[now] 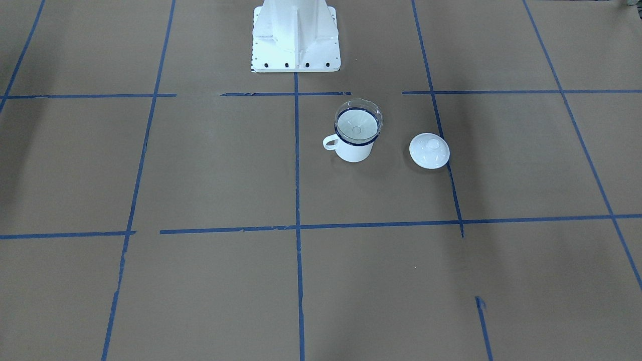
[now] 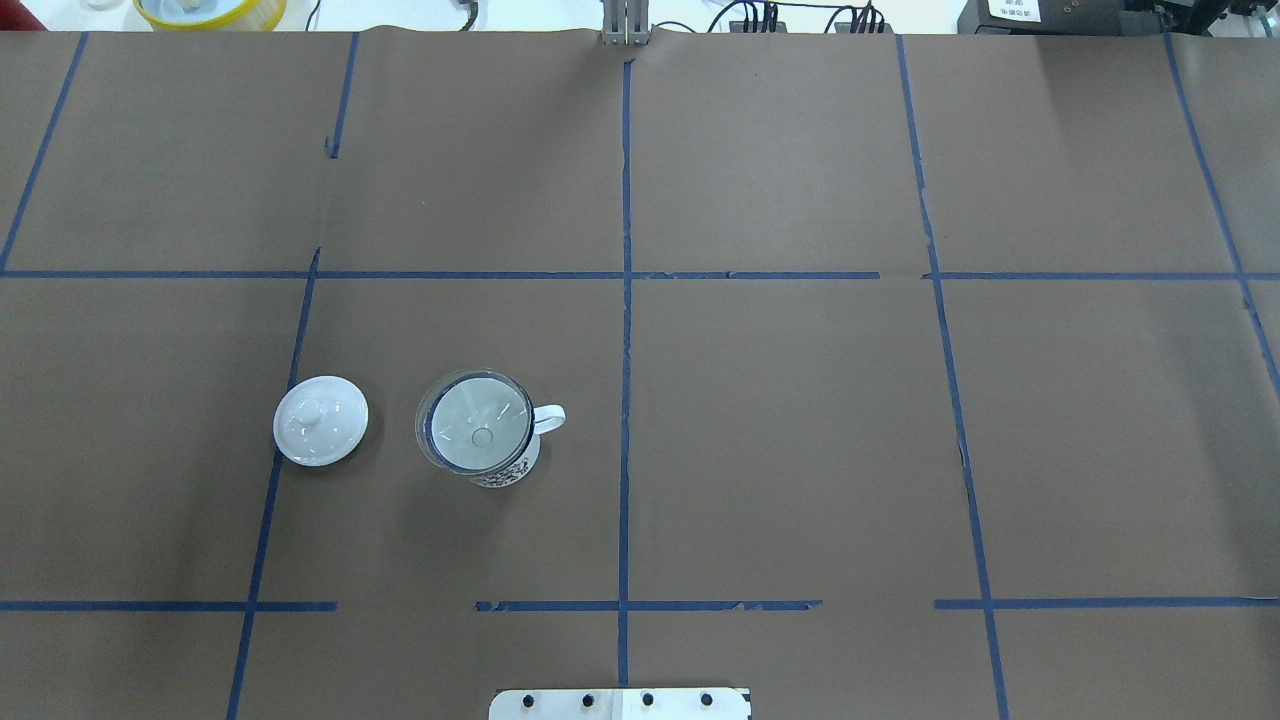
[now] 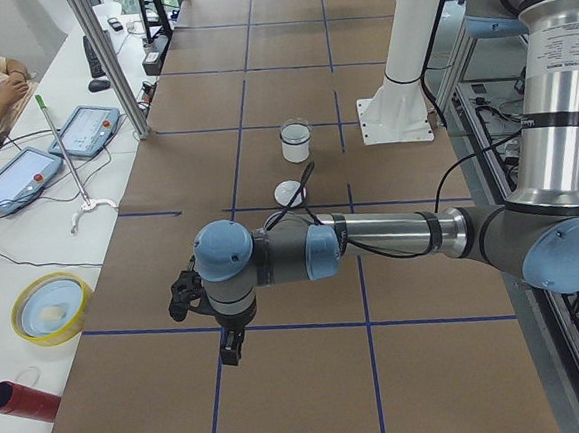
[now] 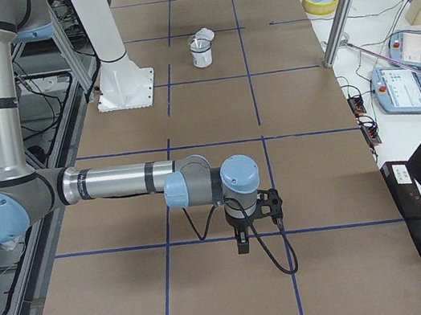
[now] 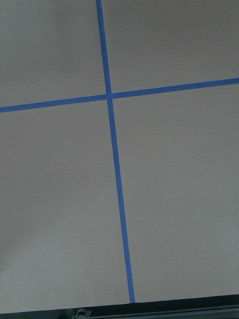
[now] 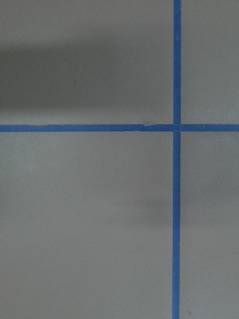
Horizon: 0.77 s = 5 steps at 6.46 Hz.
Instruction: Place funnel on cup
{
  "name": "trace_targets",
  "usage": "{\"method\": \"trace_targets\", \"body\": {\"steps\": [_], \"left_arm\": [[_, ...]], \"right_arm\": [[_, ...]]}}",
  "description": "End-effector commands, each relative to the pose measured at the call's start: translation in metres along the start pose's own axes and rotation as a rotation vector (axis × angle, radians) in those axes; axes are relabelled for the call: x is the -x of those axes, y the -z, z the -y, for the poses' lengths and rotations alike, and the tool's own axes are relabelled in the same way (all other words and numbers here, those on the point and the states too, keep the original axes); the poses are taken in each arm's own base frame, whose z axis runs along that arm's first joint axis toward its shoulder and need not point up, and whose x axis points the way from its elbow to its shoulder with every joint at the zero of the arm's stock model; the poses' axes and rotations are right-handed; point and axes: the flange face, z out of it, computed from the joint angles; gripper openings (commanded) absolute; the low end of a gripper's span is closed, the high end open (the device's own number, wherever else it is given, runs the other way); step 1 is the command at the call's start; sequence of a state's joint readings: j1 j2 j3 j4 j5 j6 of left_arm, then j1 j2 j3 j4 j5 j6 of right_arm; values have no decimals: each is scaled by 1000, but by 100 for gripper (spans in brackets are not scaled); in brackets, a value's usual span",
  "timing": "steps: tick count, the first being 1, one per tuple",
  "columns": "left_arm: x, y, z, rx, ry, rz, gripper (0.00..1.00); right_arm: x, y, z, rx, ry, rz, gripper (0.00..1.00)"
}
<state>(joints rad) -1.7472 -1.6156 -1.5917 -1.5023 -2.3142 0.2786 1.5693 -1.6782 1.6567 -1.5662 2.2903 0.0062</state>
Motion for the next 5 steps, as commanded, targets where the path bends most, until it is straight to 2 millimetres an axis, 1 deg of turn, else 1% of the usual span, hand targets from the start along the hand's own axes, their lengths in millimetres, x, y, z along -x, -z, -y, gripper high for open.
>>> {"method": "trace_targets", "body": {"steps": [1,2,4,5], "left_arm": [[1,1,5,-20,-18,12,100],[-1,2,3,-22,-26,6,100],[-6,10,8,-35,-39,11,100],[-6,10,7,-35,-39,11,100]], "right_arm": [[0,0,0,0,0,0,100],[0,0,0,0,0,0,100],[0,0,0,0,0,0,100],[0,0,0,0,0,0,100]]}}
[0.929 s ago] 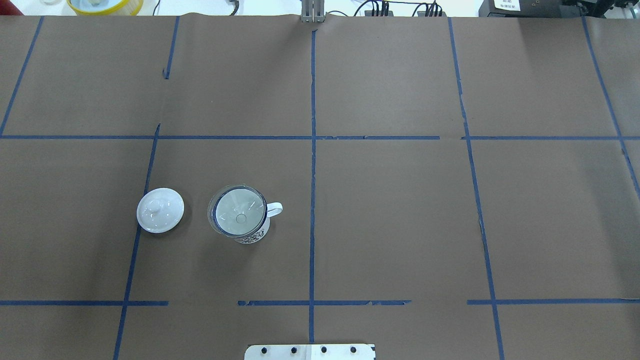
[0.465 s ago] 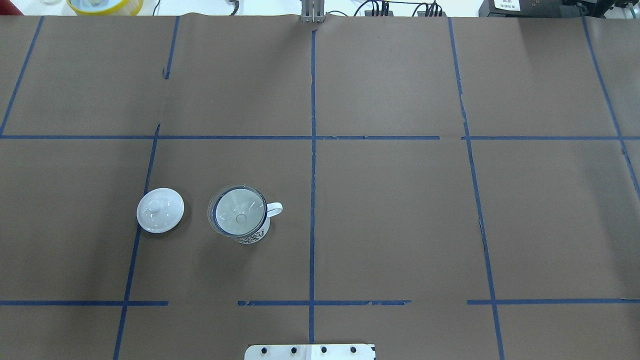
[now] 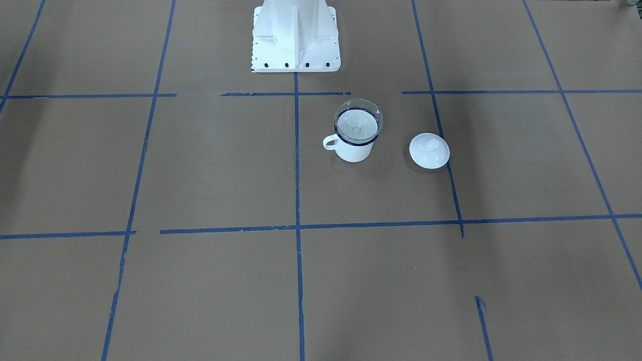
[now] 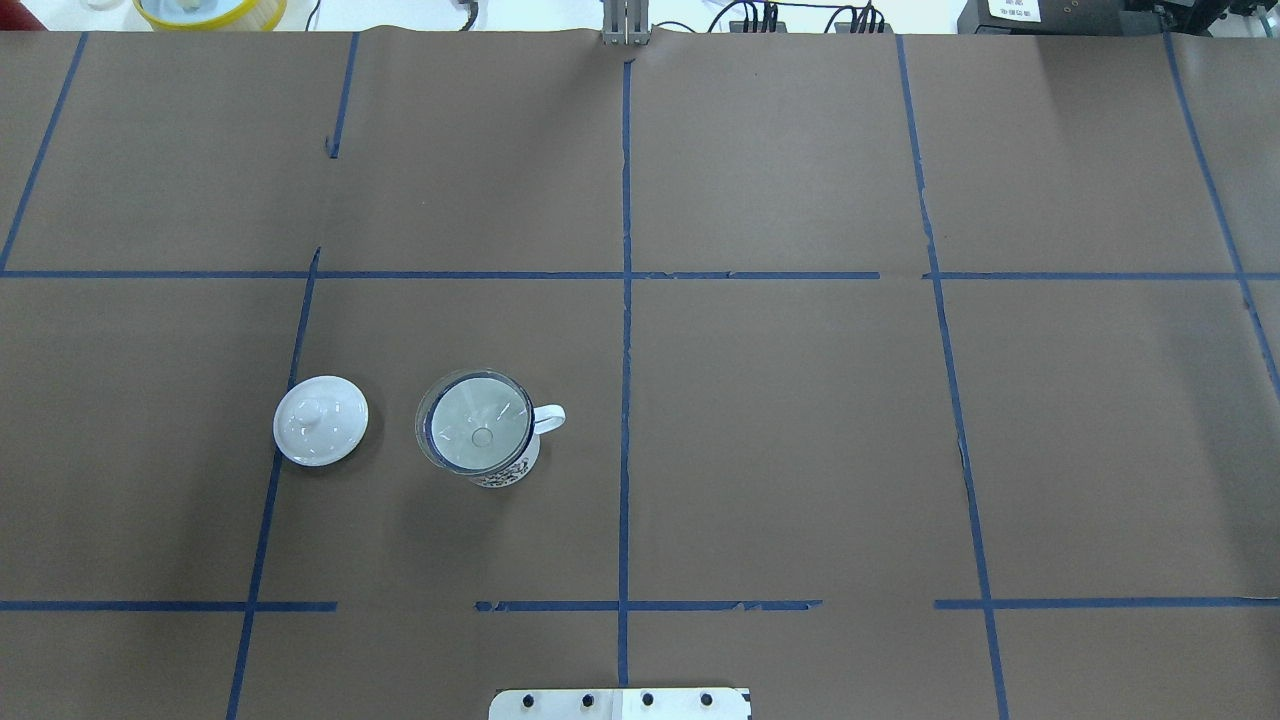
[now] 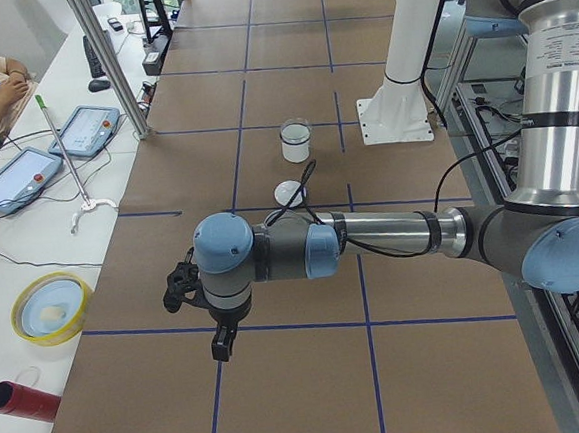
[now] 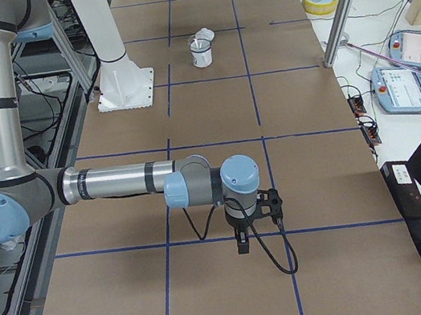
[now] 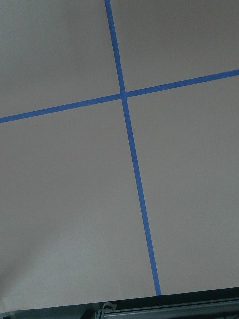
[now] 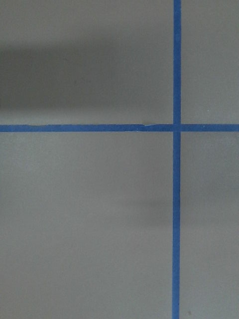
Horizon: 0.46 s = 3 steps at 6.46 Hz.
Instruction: Place funnel on cup
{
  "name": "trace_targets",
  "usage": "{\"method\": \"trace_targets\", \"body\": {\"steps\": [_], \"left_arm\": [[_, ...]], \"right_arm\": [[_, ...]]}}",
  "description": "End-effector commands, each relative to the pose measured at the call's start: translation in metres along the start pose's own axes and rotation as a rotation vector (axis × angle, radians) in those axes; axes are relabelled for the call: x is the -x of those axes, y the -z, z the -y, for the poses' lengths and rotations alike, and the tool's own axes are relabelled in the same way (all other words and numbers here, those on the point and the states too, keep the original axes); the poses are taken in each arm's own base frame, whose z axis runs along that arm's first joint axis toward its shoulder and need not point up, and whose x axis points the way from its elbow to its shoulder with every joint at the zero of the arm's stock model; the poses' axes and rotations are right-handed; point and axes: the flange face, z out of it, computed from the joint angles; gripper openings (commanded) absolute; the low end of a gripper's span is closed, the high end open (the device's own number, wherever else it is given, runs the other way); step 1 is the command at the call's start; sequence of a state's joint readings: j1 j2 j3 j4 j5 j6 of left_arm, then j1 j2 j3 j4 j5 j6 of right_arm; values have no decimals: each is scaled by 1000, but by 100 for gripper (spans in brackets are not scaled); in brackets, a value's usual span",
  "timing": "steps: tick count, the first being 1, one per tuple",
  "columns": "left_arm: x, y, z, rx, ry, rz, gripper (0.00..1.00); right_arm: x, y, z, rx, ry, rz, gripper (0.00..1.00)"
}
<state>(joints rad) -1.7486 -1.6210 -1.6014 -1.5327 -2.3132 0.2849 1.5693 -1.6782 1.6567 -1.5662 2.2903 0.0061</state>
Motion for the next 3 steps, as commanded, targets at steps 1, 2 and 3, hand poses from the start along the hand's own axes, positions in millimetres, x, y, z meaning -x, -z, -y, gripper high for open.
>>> {"method": "trace_targets", "body": {"steps": [1,2,3], "left_arm": [[-1,2,3,-5,-5,1,100],[-3,3,4,-7,-9,2,100],[-4,6,8,-13,-14,2,100]], "right_arm": [[0,0,0,0,0,0,100],[0,0,0,0,0,0,100],[0,0,0,0,0,0,100]]}}
